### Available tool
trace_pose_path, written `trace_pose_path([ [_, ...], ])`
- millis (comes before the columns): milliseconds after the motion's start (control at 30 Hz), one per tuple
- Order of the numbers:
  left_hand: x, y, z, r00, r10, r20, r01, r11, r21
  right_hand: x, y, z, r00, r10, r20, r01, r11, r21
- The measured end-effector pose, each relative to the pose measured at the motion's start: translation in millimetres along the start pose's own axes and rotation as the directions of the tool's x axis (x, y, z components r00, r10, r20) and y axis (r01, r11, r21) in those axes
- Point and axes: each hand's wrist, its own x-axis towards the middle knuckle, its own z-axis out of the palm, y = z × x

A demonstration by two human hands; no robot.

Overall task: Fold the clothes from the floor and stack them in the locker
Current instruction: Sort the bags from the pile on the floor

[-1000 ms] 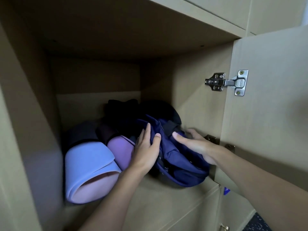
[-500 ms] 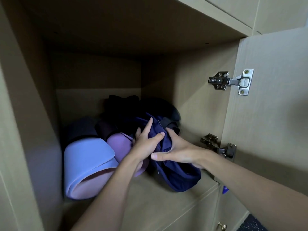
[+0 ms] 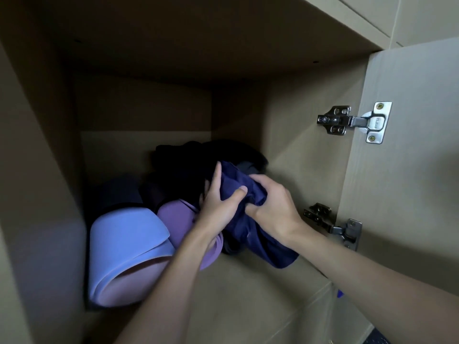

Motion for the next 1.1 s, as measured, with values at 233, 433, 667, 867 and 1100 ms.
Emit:
trace_pose_path([
  [233, 24.2, 19.1, -20.4, 0.992, 0.098, -0.080, -0.110, 0.982, -0.151, 55.1, -16.0, 20.1, 0.973, -0.225, -0.047, 0.211, 0.954, -0.213],
  [433, 15.4, -13.6, -16.5, 0.997, -0.069, -0.030, 0.071, 0.993, 0.094, 59.3, 15.7, 23.7, 0.978, 0.019, 0.210, 0.104, 0.823, -0.559],
  [667, 3.7, -12.9, -16.2, 0.998, -0.047, -0.038, 0.056, 0.955, 0.291, 31.1, 24.5, 22.9, 0.973, -0.057, 0.224, 0.201, 0.685, -0.700],
  [867, -9.1, -18.7, -23.3, 0.991, -0.100, -0.085, 0.128, 0.884, 0.451, 52.0, 20.5, 41.8, 0.964, -0.044, 0.262, 0.237, 0.591, -0.771],
  [1100, -25.4, -24.8, -25.6, 0.990, -0.107, -0.090, 0.138, 0.853, 0.503, 37.7, 30.3, 44.5, 0.974, -0.092, 0.205, 0.220, 0.581, -0.784],
])
